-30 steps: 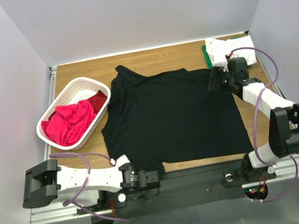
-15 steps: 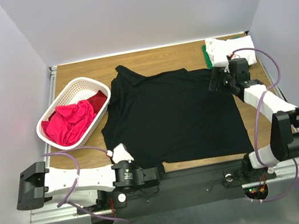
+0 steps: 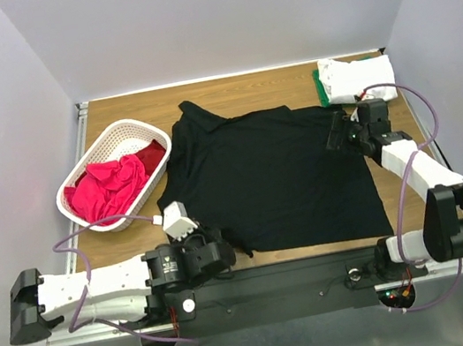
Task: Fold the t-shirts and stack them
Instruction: Fold the tshirt
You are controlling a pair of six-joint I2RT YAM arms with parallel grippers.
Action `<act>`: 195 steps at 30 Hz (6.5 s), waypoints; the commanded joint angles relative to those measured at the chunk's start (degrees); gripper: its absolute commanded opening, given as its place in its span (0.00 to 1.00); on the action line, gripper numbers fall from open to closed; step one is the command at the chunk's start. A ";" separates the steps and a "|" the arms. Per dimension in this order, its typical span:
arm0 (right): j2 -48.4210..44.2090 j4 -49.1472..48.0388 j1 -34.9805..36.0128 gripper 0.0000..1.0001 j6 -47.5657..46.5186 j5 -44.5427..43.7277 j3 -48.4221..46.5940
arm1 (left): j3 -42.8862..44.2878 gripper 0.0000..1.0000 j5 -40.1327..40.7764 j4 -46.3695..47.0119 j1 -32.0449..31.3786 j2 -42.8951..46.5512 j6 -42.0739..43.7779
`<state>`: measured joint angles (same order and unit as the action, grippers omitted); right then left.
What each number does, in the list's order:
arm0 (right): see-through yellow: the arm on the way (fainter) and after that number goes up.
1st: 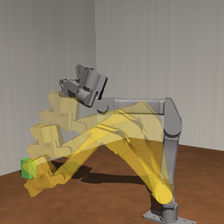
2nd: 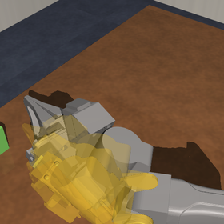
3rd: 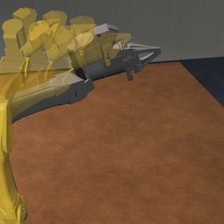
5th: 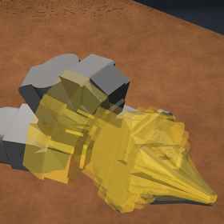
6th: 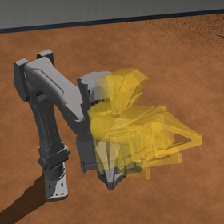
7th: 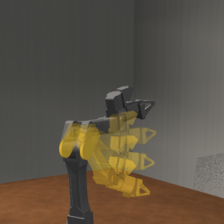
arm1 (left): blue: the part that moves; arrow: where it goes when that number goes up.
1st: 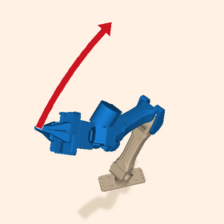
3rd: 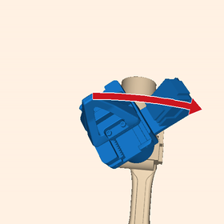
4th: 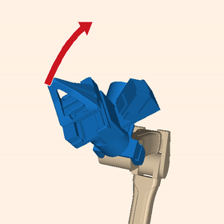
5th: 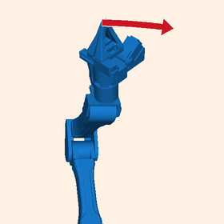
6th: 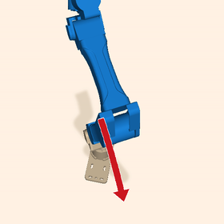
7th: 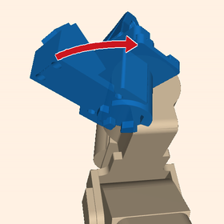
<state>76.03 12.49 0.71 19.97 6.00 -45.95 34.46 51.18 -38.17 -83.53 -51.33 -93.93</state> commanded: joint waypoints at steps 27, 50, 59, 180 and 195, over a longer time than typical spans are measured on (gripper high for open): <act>0.61 38.30 1.13 0.86 16.06 -6.26 -5.37 | -9.50 0.00 -12.67 51.27 22.97 5.45 67.03; 1.31 54.31 0.96 0.84 20.64 -11.53 -0.72 | -5.63 0.00 -14.61 56.28 28.68 -0.34 71.34; 4.13 51.50 0.96 0.76 18.97 -11.54 0.34 | -3.17 0.00 -16.90 58.47 34.30 -4.21 72.13; -2.38 54.23 19.76 0.56 24.06 -9.08 0.60 | 5.89 0.00 -27.45 67.26 49.25 -15.55 75.47; -0.27 42.97 20.56 0.75 27.85 -3.27 9.48 | 5.62 0.00 -26.83 67.26 49.42 -15.55 75.65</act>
<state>75.20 60.18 20.73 46.13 1.43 -36.34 37.63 23.86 25.76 -34.39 -68.12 -18.35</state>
